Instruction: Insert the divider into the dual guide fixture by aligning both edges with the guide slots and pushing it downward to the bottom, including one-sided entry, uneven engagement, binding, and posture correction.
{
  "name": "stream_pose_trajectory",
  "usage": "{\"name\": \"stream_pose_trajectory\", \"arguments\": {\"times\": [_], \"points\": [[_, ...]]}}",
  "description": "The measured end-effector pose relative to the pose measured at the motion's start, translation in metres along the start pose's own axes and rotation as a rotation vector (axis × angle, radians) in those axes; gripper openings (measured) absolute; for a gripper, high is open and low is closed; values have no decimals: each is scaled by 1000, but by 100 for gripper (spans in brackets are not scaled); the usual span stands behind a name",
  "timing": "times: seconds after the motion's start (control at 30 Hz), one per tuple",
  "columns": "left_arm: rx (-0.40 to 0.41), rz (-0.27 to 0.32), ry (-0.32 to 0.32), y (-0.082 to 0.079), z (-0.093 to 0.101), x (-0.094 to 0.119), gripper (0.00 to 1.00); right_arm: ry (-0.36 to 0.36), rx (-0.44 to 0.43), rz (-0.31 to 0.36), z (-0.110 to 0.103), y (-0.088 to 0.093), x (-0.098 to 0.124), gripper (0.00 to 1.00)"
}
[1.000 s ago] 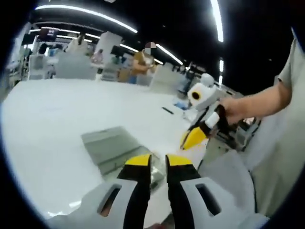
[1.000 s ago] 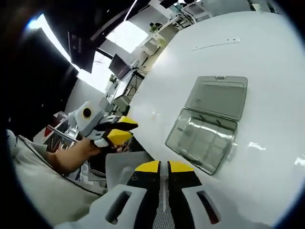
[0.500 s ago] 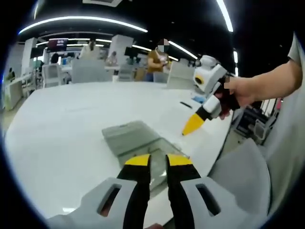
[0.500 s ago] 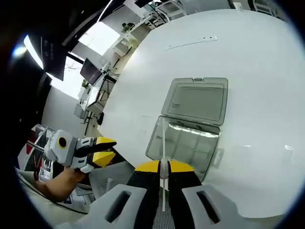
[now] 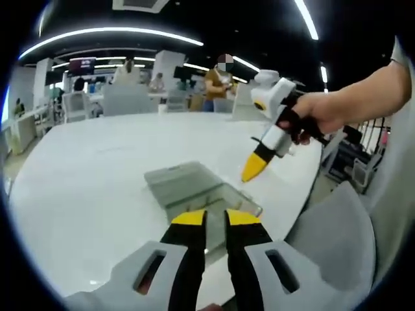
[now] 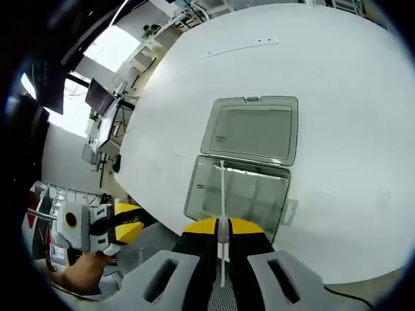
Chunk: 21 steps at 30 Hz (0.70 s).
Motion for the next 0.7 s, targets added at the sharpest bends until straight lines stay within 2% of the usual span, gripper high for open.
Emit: {"name": "stream_pose_trajectory", "arguments": {"times": [0.23,0.4,0.7], "points": [[-17,-6,-7,6,4,-5,8,51,-60,-40,5,-1,-11,0],[-38,-14,-16,11,4,-6,8,100,-59,-70,7,2,-19,0],[-55,-6,-40,10,0,-3,8,154,-84,-89,14,0,-26,0]]}}
Point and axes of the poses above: the point that each gripper's makers call its tool centre point, and the gripper's own axes: x roughly backward along the fingers, z roughly to its right, y roughly out of its underside, the point moved 1 cm from there along x, roughly backward along the fingers, and after that the axes turned 3 degrees about -z, right-handed, at the moved point
